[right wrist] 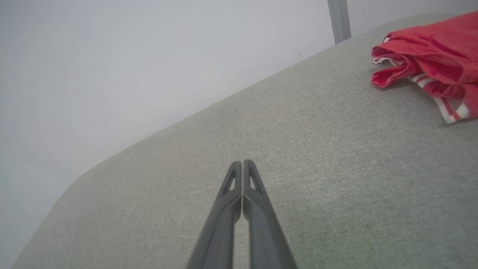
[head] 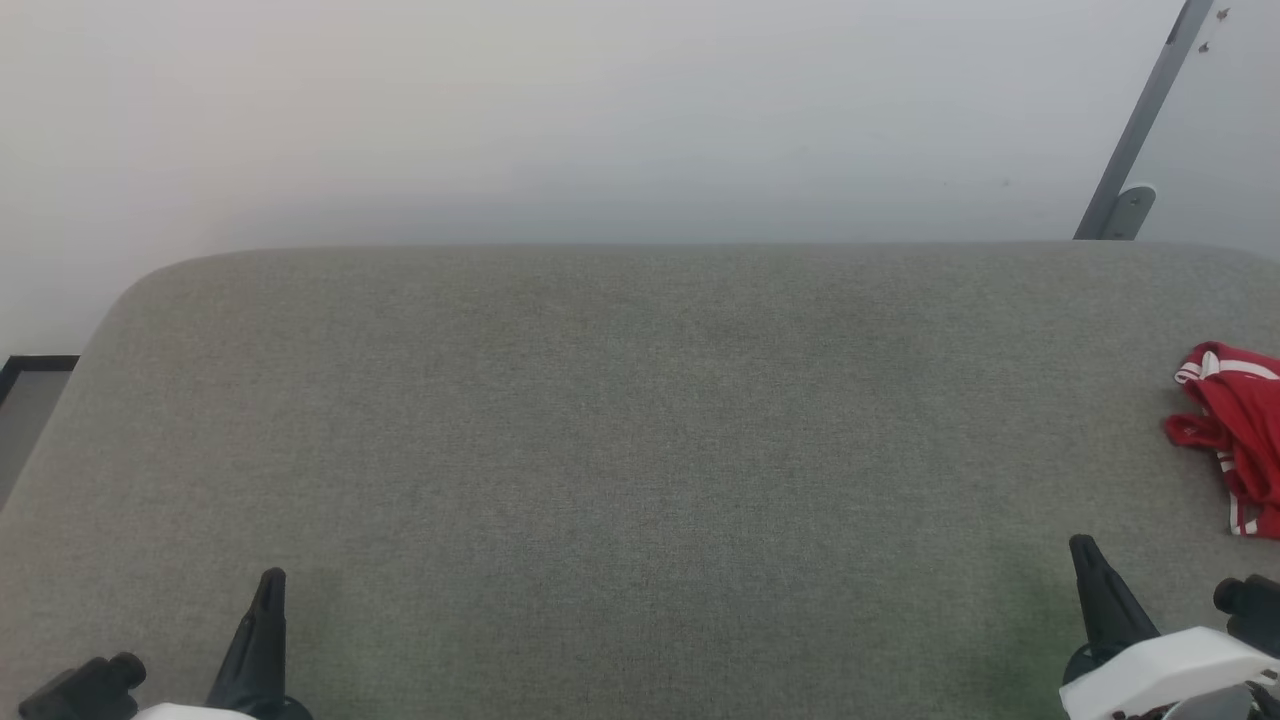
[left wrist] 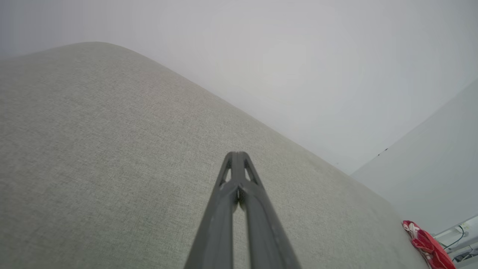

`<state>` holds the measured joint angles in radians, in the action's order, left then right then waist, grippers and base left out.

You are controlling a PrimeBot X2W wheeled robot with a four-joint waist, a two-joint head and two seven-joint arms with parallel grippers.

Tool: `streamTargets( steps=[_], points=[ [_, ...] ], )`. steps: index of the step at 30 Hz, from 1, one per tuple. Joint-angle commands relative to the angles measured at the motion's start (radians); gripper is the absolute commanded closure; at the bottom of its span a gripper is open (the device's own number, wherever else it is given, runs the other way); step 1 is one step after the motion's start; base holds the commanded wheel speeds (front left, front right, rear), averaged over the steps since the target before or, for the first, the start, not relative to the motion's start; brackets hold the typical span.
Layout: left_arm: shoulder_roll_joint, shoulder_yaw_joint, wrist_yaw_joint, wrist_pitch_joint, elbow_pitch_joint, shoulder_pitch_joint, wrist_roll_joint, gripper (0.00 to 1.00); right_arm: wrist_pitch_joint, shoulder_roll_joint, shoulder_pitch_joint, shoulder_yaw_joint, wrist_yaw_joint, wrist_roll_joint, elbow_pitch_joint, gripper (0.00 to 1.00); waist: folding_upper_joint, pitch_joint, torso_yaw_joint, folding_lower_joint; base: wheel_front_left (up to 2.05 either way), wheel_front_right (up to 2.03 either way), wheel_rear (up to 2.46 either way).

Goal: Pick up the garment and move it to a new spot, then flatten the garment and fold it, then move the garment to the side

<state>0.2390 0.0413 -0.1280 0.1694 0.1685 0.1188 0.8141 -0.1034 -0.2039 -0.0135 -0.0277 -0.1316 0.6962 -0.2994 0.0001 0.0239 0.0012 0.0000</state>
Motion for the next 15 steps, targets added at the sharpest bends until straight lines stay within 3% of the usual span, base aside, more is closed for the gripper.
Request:
streamTargets(
  steps=[1, 15],
  points=[
    [0.004, 0.011, -0.001, -0.007, -0.009, -0.029, 0.024, 1.00, 0.007, -0.002, 0.033, -0.005, 0.000, 0.028, 0.017, 1.00, -0.0001, 0.000, 0.000, 0.0001, 0.00, 0.00, 0.00],
    [-0.034, 0.022, -0.001, -0.061, 0.007, -0.071, 0.180, 1.00, 0.049, 0.029, 0.053, -0.022, 0.000, 0.205, 0.026, 1.00, -0.0001, -0.004, 0.000, 0.0001, 0.00, 0.00, 0.00]
  ],
)
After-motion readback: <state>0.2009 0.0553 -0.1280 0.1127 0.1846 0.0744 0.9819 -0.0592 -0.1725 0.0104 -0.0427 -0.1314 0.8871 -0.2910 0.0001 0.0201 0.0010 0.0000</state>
